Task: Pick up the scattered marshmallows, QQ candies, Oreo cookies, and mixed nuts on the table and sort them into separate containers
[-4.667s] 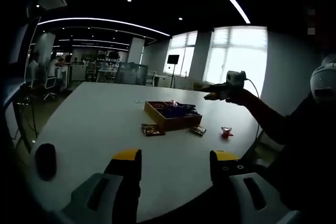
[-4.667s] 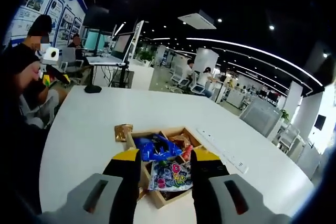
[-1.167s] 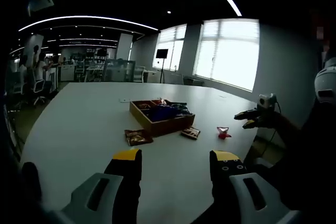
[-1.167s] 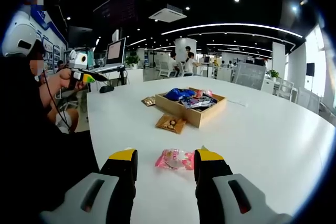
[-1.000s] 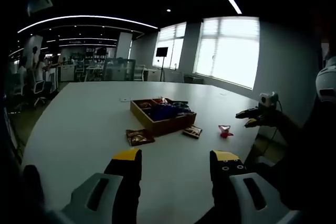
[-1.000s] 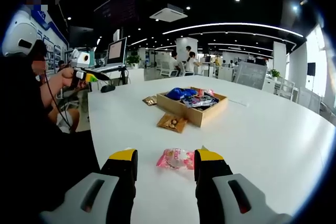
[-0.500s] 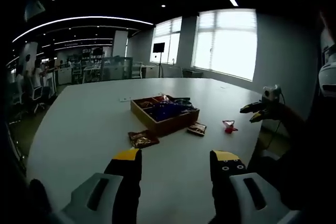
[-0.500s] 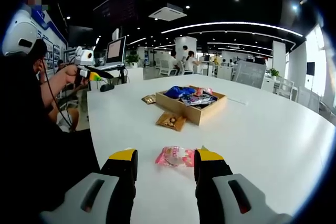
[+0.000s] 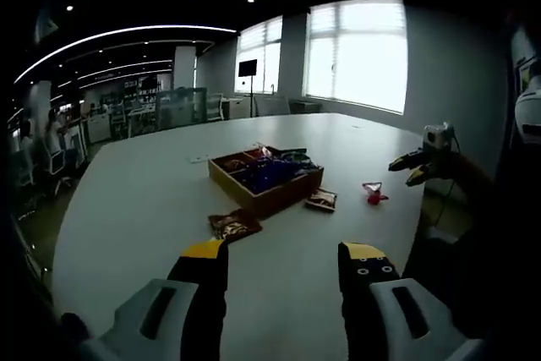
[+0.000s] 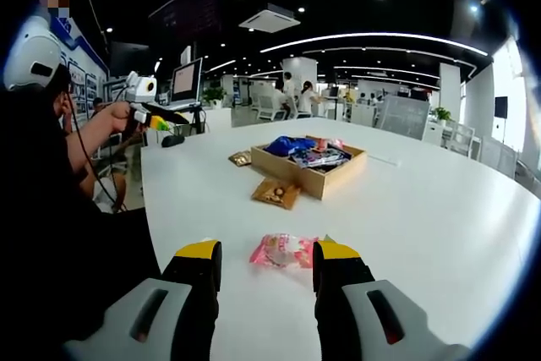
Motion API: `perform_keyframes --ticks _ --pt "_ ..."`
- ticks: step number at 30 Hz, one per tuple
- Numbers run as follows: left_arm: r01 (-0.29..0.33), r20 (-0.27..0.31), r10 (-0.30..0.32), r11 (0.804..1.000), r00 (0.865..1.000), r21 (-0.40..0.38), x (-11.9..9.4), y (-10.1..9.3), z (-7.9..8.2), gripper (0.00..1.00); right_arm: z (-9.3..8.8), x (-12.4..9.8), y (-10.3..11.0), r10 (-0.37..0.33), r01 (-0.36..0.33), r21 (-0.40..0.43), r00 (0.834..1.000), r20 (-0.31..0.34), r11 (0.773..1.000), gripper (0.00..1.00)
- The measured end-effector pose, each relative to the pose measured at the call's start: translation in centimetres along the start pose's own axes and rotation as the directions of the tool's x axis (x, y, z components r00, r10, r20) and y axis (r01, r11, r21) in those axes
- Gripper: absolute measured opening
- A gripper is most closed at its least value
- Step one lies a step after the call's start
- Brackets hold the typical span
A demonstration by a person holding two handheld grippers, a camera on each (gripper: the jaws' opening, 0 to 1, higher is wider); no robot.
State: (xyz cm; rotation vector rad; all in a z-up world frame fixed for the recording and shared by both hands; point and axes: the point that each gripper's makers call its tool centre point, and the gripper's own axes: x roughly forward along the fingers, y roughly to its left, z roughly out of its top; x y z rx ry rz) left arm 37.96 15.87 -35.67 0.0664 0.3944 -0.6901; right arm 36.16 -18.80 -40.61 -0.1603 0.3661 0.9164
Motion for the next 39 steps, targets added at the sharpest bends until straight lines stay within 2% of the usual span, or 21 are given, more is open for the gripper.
perform_keyframes --ticks 20,33,39 --pt "0.013 -0.054 -0.01 0.998 0.999 0.063 1.6 1.7 0.8 0.58 0.5 0.3 -0.3 0.003 -0.003 -0.01 1.0 -0.008 1.0 0.4" --pt "0.034 -0.13 -0.016 0.99 0.991 0.14 3.2 2.6 1.0 0.58 -0.6 0.3 -0.5 0.008 -0.008 0.015 1.0 -0.024 1.0 0.4" --pt "0.082 -0.176 -0.053 0.984 0.983 0.159 4.7 2.5 0.4 0.58 -0.5 0.1 -0.7 0.001 -0.001 0.019 1.0 -0.018 1.0 0.4"
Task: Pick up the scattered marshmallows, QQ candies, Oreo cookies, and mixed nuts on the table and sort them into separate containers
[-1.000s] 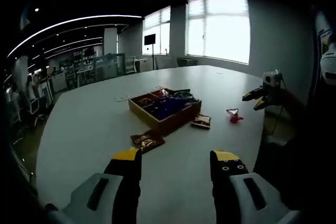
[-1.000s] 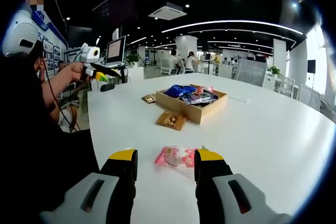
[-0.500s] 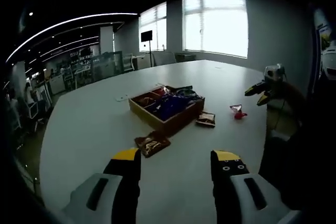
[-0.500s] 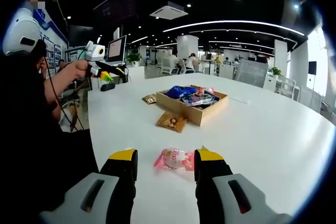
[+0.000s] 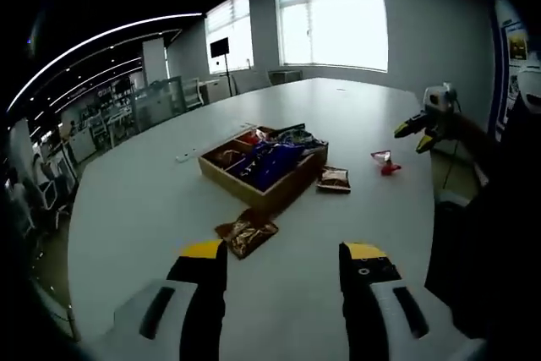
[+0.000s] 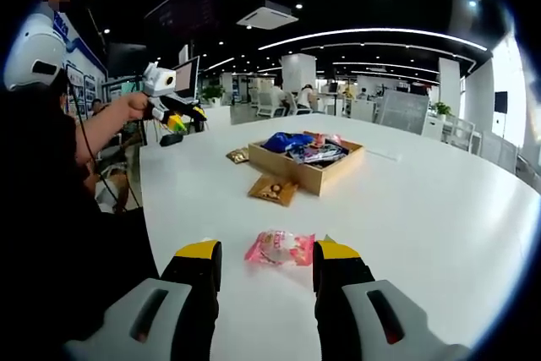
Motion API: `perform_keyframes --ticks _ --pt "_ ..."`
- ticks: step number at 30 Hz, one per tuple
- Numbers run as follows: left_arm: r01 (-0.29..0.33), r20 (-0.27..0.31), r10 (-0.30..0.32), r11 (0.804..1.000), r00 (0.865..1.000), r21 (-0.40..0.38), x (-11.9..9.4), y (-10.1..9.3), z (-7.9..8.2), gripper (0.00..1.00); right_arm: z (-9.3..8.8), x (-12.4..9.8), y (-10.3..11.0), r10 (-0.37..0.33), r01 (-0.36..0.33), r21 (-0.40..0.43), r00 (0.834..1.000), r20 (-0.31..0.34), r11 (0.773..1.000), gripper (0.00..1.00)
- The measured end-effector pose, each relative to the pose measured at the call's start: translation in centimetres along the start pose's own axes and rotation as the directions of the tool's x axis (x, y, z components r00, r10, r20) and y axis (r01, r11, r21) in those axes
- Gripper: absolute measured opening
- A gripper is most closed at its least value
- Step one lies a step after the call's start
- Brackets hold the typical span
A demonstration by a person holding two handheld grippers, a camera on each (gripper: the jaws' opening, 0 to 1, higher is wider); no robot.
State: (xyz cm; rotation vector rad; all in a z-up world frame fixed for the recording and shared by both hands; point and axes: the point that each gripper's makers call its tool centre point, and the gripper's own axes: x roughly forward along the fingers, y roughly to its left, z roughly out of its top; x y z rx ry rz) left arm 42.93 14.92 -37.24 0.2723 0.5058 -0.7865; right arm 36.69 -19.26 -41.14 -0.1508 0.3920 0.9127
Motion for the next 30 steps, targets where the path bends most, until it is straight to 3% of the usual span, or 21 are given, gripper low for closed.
perform_keyframes --ticks 7,25,30 --pt "0.041 -0.029 -0.04 0.999 0.999 0.026 1.4 -0.2 0.0 0.58 -0.7 0.2 0.5 0.011 -0.011 0.012 1.0 -0.01 1.0 0.4" --pt "0.053 -0.083 -0.045 0.994 0.996 0.096 2.8 0.9 0.7 0.58 -0.5 0.0 0.3 0.005 -0.005 0.012 1.0 -0.003 1.0 0.4" --pt "0.105 -0.086 -0.094 0.986 0.992 0.13 3.3 0.5 0.8 0.58 -0.5 0.0 0.3 0.003 -0.002 0.013 1.0 -0.005 1.0 0.4"
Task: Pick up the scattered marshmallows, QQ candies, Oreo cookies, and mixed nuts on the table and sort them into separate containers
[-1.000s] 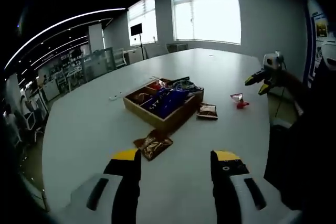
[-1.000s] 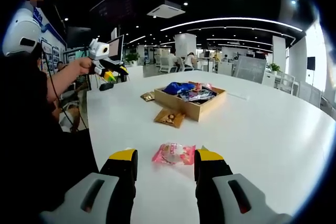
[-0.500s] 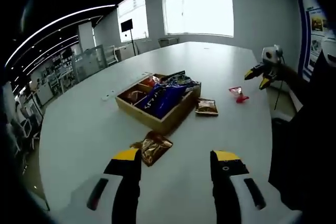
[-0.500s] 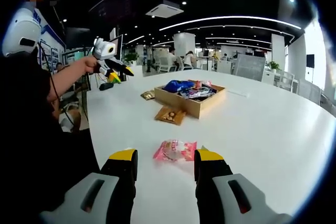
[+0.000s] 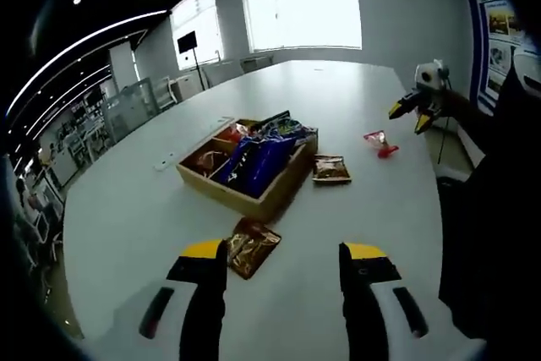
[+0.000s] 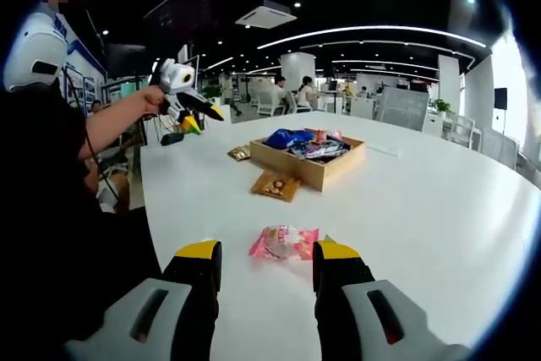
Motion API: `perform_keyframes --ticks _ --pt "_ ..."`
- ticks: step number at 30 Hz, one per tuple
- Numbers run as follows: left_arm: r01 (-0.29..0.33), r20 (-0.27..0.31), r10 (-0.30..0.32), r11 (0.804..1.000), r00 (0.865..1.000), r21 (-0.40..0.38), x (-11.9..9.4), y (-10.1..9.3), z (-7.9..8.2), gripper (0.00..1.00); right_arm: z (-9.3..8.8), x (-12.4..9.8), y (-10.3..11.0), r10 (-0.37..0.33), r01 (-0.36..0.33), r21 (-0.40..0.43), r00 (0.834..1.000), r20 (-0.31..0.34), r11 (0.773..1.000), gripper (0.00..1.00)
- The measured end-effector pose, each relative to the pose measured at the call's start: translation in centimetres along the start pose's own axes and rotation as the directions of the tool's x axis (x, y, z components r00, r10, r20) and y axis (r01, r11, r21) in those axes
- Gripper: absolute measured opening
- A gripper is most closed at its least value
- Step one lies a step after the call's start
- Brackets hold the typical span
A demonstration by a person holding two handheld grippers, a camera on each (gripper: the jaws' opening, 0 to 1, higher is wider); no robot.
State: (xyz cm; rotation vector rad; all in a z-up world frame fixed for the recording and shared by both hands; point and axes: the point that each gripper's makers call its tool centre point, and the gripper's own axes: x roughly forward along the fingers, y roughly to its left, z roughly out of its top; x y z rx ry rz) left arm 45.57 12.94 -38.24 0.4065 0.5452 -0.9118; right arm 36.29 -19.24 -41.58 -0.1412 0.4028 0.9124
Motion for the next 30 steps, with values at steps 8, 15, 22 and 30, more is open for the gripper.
perform_keyframes --ticks 8,15,22,30 --pt "0.021 0.003 -0.021 0.999 1.0 0.03 0.4 0.2 0.1 0.58 -0.1 0.3 0.2 0.007 -0.007 -0.001 1.0 -0.006 1.0 0.39" --pt "0.048 -0.014 -0.047 0.997 0.999 0.063 1.6 0.9 -0.1 0.58 0.0 0.4 0.5 0.016 -0.016 -0.005 1.0 -0.009 1.0 0.39" --pt "0.085 -0.032 -0.082 0.99 0.996 0.113 2.8 1.0 0.1 0.58 -0.2 0.0 0.5 0.009 -0.009 -0.001 1.0 -0.011 1.0 0.39" --pt "0.12 -0.083 -0.108 0.98 0.991 0.158 4.1 1.0 -0.1 0.58 0.0 -0.4 0.6 0.006 -0.006 -0.007 1.0 -0.012 1.0 0.39"
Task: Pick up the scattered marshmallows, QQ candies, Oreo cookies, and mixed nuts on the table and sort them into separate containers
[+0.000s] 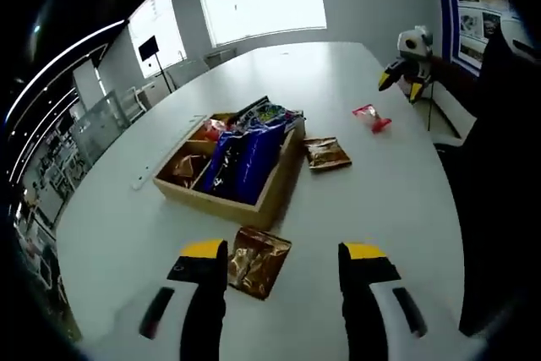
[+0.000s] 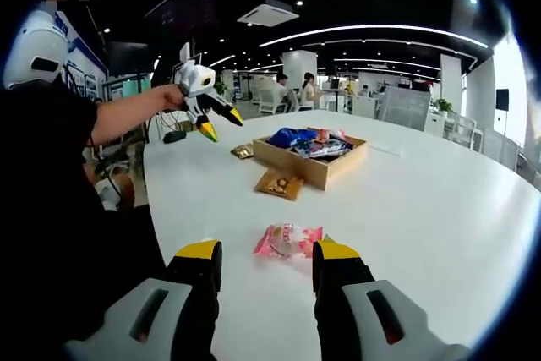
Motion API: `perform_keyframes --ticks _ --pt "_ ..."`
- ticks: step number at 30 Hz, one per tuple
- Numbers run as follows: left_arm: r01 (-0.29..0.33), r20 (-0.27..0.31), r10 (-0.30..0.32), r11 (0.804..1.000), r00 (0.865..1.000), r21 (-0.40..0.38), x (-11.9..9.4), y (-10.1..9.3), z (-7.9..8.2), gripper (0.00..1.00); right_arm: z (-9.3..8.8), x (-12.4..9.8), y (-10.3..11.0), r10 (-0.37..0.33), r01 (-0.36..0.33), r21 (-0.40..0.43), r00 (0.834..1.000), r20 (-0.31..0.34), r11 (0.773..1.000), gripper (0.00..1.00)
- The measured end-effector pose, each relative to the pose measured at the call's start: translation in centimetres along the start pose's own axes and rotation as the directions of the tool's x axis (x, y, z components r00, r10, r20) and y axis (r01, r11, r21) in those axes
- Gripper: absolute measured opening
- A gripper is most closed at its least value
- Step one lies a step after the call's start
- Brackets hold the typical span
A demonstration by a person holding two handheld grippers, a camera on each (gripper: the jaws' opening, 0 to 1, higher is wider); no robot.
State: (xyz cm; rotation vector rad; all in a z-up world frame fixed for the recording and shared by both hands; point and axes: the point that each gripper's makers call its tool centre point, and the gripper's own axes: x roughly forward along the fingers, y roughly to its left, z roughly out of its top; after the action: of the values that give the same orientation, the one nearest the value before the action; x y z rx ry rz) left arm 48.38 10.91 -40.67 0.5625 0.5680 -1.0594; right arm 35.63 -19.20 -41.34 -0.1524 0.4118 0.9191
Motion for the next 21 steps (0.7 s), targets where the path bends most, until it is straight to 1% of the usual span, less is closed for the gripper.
perform_keyframes --ticks 3,6,16,21 --pt "0.007 -0.017 -0.007 1.0 1.0 0.015 0.3 0.2 -0.2 0.57 0.1 0.0 0.0 -0.002 0.002 -0.001 1.0 0.0 1.0 0.39" --pt "0.014 -0.026 -0.013 1.0 1.0 0.013 0.8 0.5 -0.4 0.57 0.1 0.1 0.2 0.003 -0.003 -0.003 1.0 -0.003 1.0 0.39" --pt "0.049 -0.1 -0.045 0.998 0.994 0.041 2.3 0.6 -1.7 0.57 -0.2 0.6 0.4 0.016 -0.016 0.009 1.0 -0.003 1.0 0.39" --pt "0.047 -0.133 -0.041 0.998 0.99 0.042 2.9 1.2 -2.3 0.56 -0.5 0.3 0.3 0.01 -0.01 0.013 1.0 -0.007 1.0 0.39"
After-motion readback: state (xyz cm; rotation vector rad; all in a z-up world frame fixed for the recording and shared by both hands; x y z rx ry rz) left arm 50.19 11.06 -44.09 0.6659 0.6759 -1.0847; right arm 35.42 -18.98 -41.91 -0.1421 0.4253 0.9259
